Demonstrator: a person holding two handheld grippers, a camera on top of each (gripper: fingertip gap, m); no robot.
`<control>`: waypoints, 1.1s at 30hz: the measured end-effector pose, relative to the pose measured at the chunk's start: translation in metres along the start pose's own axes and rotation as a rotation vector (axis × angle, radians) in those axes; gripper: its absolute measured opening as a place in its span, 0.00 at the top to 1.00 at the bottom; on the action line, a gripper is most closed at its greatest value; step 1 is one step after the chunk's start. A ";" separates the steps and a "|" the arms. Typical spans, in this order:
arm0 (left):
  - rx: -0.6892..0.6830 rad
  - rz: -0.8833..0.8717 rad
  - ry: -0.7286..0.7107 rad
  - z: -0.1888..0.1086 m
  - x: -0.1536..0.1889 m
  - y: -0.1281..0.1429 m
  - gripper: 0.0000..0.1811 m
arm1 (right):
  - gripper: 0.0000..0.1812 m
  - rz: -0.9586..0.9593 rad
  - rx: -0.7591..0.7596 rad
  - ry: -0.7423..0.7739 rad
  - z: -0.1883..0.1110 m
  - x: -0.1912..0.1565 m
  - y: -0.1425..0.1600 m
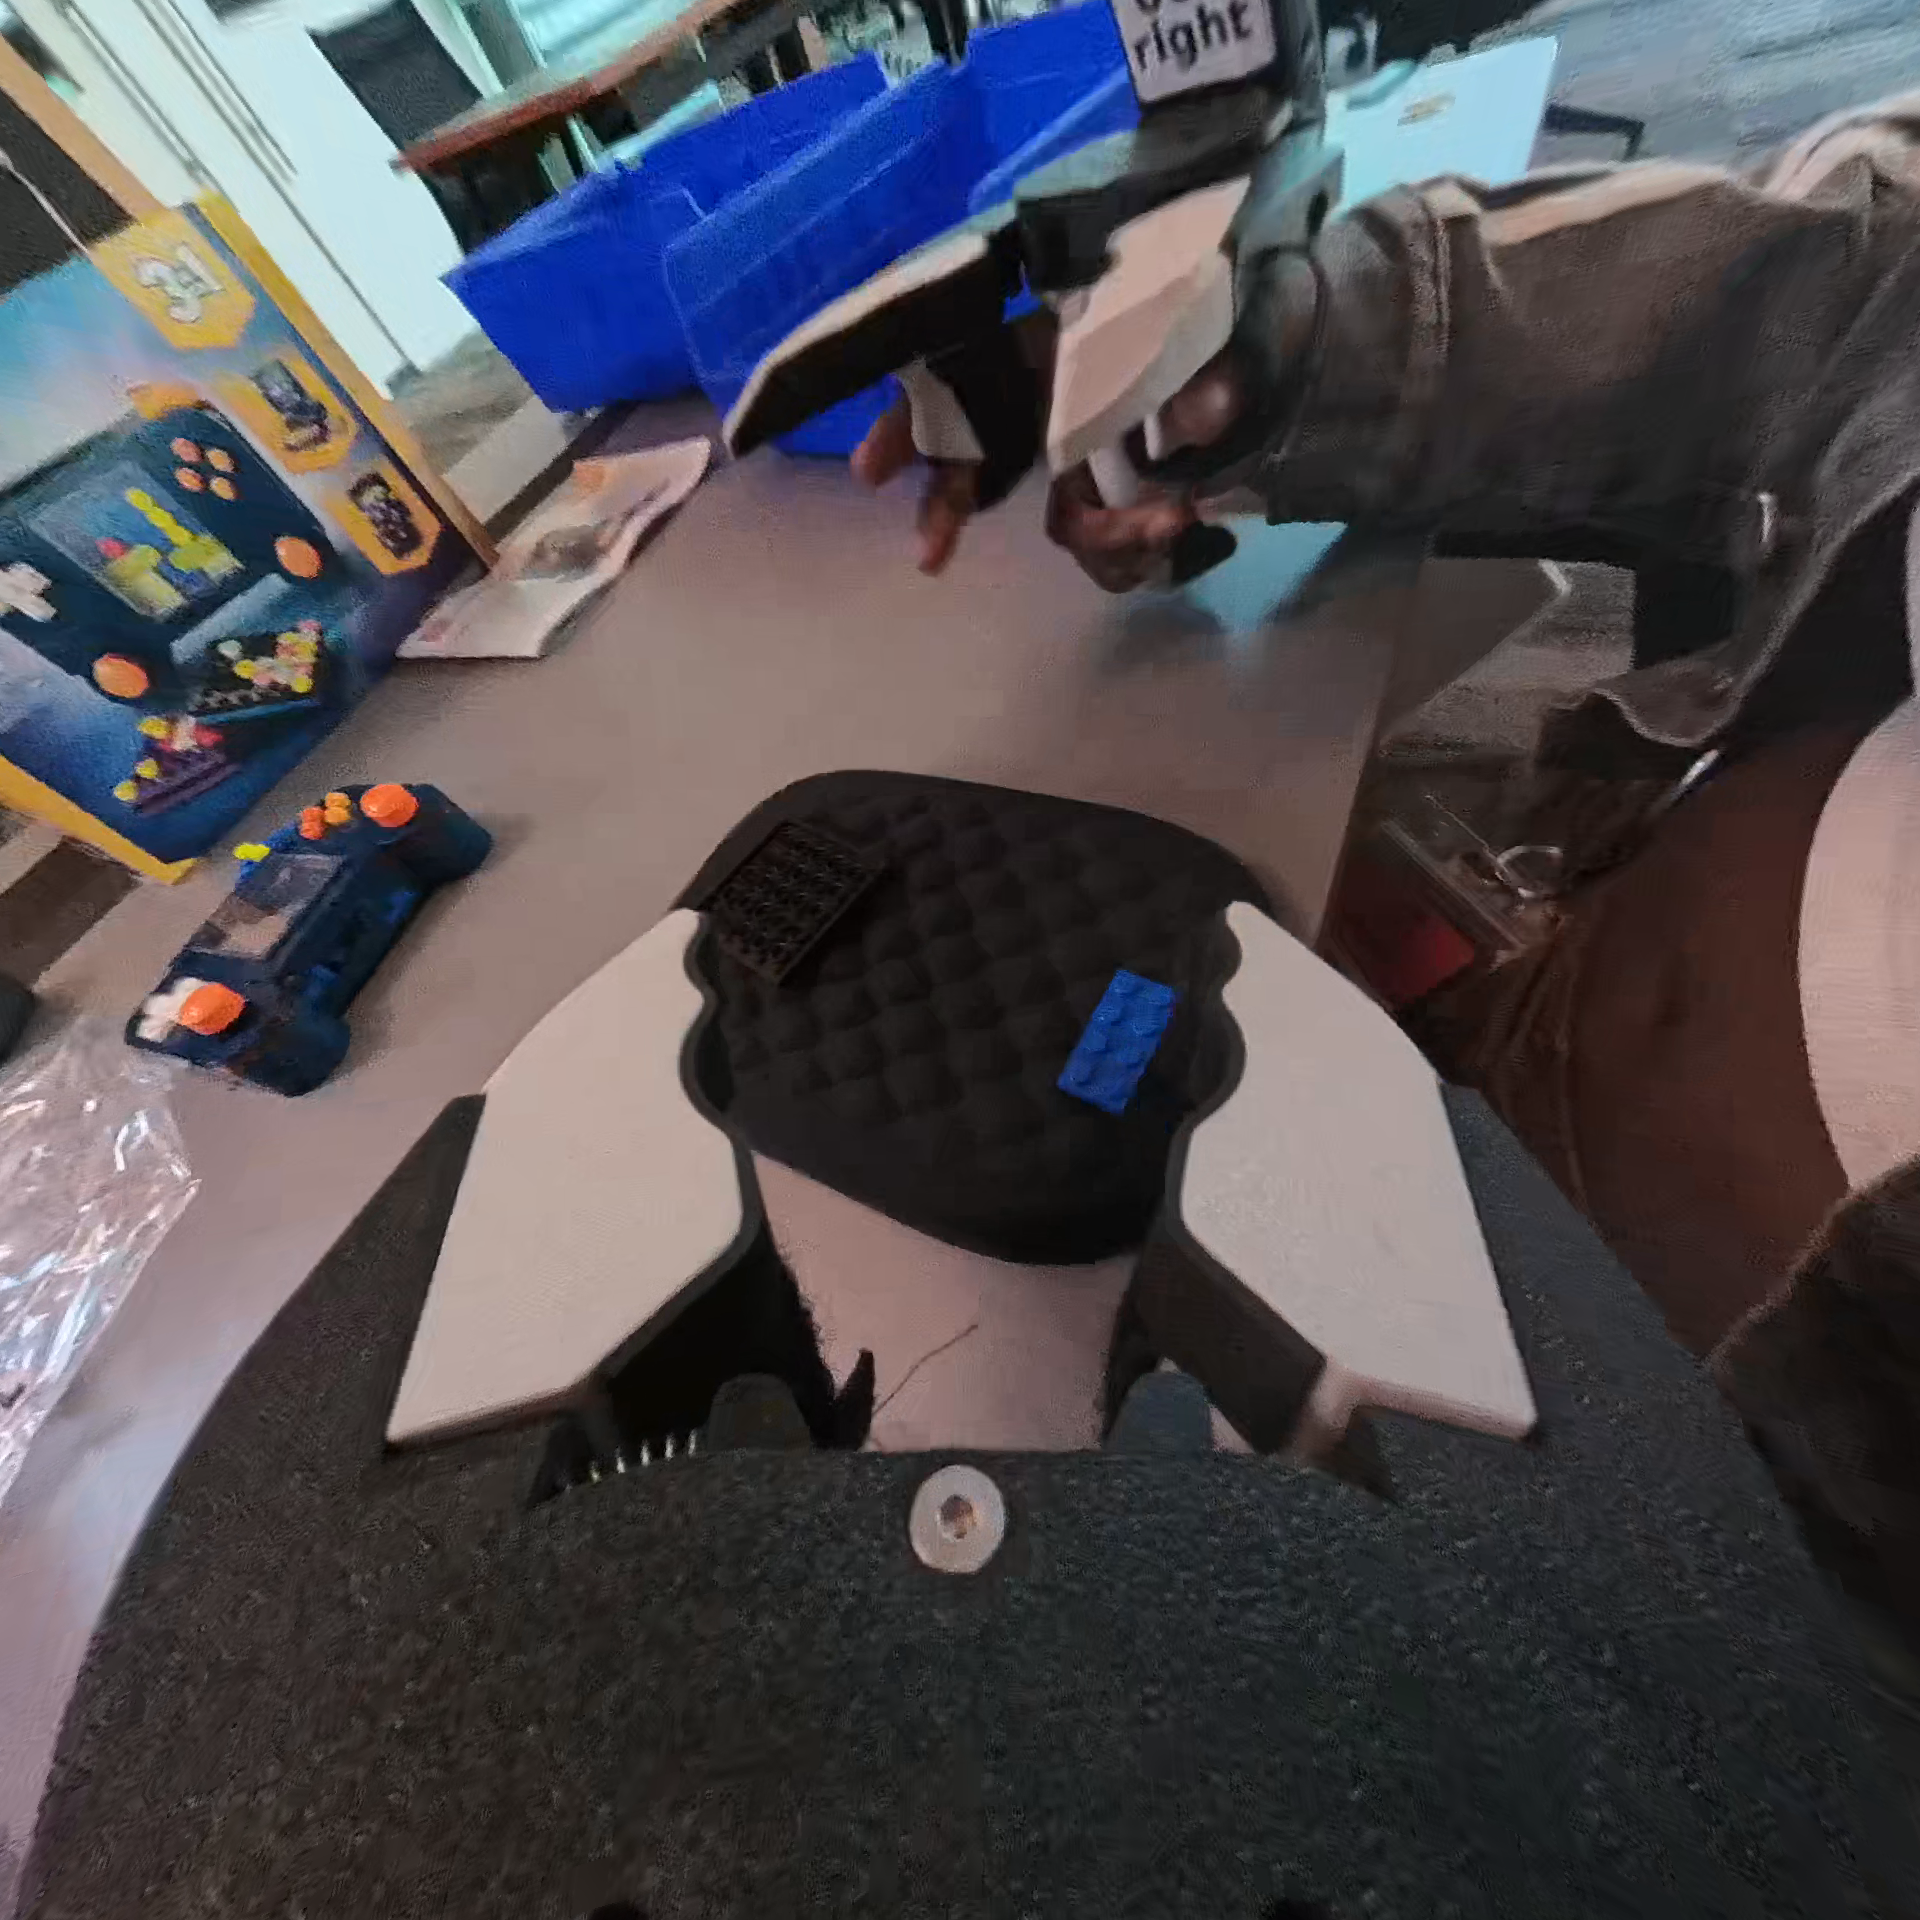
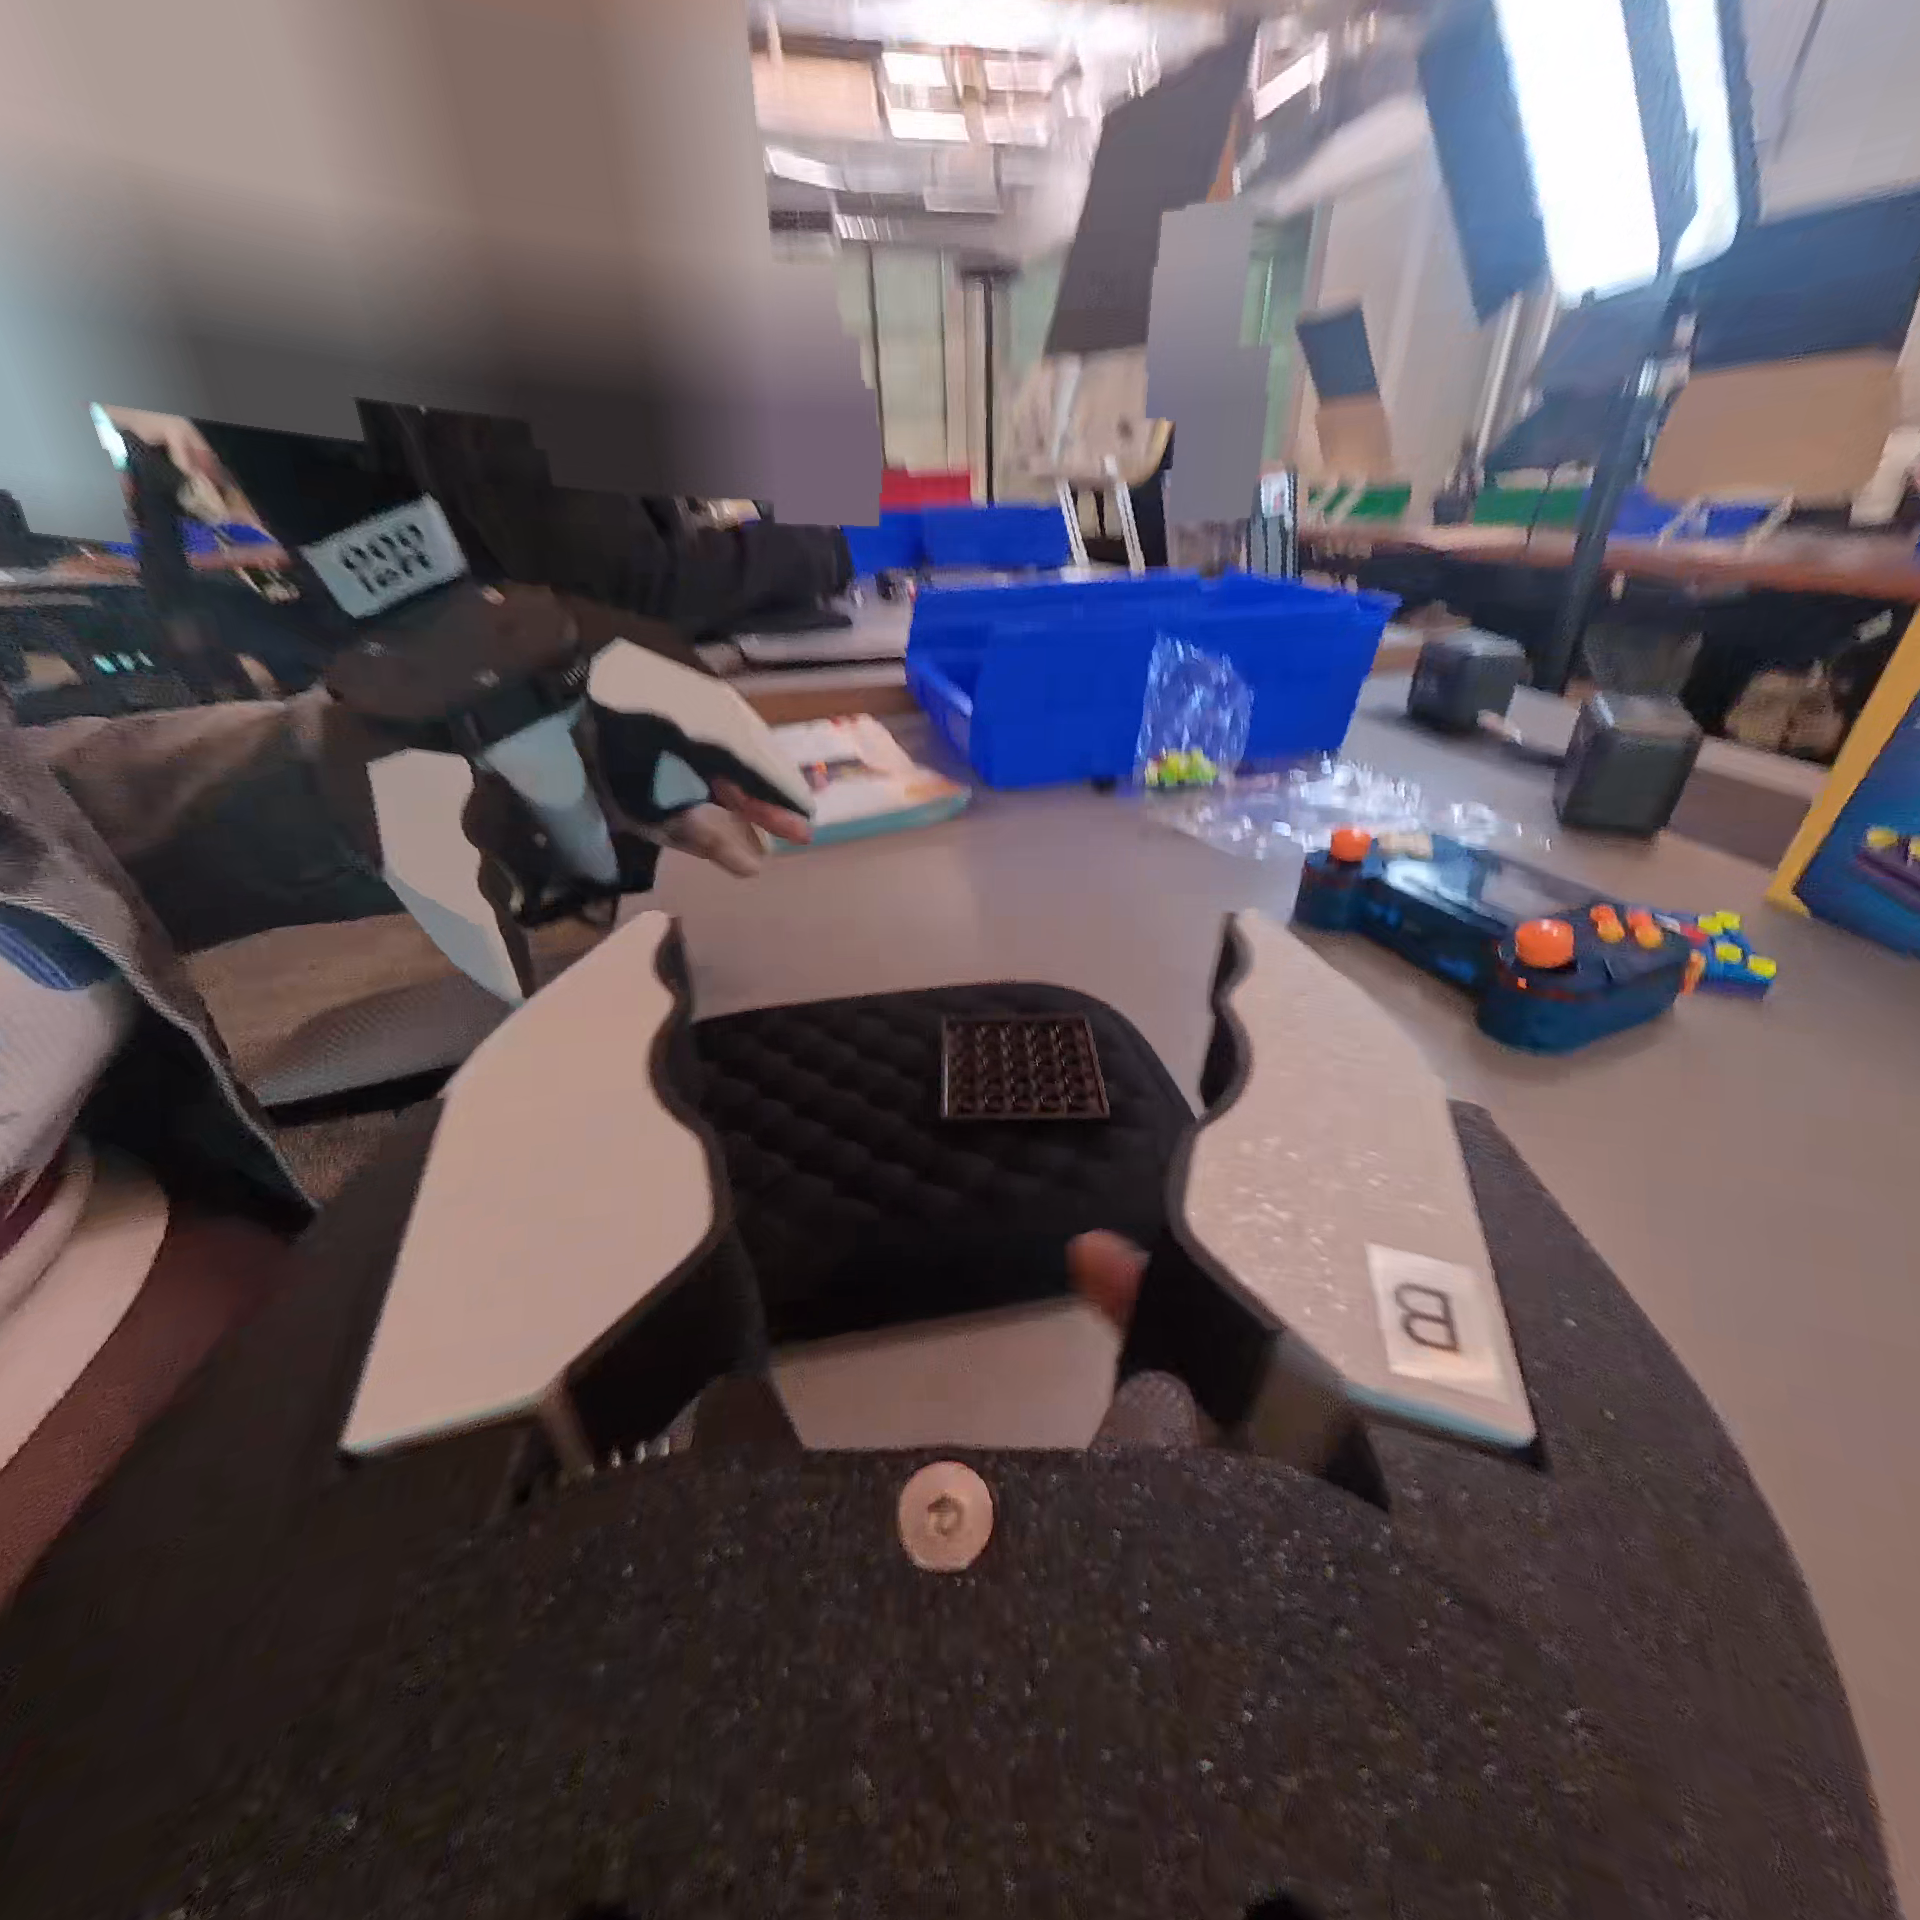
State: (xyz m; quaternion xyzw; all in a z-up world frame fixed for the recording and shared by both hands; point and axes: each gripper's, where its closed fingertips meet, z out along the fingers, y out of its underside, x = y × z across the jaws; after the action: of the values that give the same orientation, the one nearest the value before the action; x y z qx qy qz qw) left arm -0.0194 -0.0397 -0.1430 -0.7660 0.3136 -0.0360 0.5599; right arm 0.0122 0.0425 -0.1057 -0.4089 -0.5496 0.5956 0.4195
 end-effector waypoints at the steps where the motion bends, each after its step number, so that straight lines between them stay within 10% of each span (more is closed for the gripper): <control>1: -0.059 -0.012 0.047 0.001 0.007 0.007 0.48 | 0.41 -0.002 0.048 -0.006 -0.002 -0.001 -0.003; 6: -0.127 -0.075 0.175 0.008 0.029 0.017 0.32 | 0.23 -0.052 0.242 -0.047 -0.011 -0.012 -0.017; 11: -0.121 0.080 0.096 0.009 0.022 0.018 0.76 | 0.53 -0.081 0.392 -0.076 -0.032 -0.016 -0.034; 16: -0.307 0.122 0.157 0.015 0.030 0.046 0.77 | 0.49 -0.053 0.443 -0.089 -0.038 -0.016 -0.040; 26: -0.139 -0.049 0.196 0.012 0.033 0.029 0.91 | 0.46 -0.052 0.427 -0.060 -0.035 -0.012 -0.037; 33: -0.021 -0.147 -0.643 -0.098 -0.160 0.004 0.91 | 0.46 -0.064 0.398 -0.051 -0.031 -0.011 -0.033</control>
State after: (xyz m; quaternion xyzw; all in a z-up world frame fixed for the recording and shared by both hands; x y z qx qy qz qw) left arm -0.1889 -0.0396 -0.0629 -0.7645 0.0649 0.1708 0.6182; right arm 0.0472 0.0430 -0.0748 -0.2848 -0.4442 0.6890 0.4968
